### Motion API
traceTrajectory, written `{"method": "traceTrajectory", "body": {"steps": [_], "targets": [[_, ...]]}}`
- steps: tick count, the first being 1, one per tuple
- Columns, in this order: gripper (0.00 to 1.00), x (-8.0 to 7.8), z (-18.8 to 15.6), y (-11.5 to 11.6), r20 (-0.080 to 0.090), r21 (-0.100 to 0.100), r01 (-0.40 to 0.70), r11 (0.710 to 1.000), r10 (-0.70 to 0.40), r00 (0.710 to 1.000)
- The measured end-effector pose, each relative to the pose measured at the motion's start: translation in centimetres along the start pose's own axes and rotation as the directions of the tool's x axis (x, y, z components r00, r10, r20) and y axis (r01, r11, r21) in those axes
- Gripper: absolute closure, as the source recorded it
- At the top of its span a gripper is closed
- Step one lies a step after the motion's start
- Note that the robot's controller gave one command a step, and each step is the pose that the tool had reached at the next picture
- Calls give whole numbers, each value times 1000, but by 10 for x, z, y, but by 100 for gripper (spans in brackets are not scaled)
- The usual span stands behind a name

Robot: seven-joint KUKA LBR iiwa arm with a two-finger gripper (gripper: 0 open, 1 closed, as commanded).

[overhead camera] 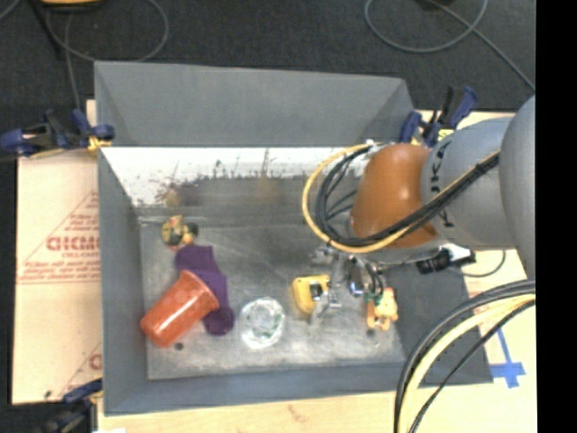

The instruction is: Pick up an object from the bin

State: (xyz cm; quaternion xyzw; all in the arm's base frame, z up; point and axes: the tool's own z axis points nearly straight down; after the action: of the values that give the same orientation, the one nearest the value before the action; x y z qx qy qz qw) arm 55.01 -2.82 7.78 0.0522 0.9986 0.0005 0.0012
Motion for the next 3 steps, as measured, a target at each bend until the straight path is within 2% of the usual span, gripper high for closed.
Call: {"method": "traceTrajectory", "body": {"steps": [1, 3], "targets": [[100, 4, 1, 1, -7, 6, -131, 991, 131, 991], [100, 5, -2, 1, -9, 6, -130, 991, 131, 991]]}}
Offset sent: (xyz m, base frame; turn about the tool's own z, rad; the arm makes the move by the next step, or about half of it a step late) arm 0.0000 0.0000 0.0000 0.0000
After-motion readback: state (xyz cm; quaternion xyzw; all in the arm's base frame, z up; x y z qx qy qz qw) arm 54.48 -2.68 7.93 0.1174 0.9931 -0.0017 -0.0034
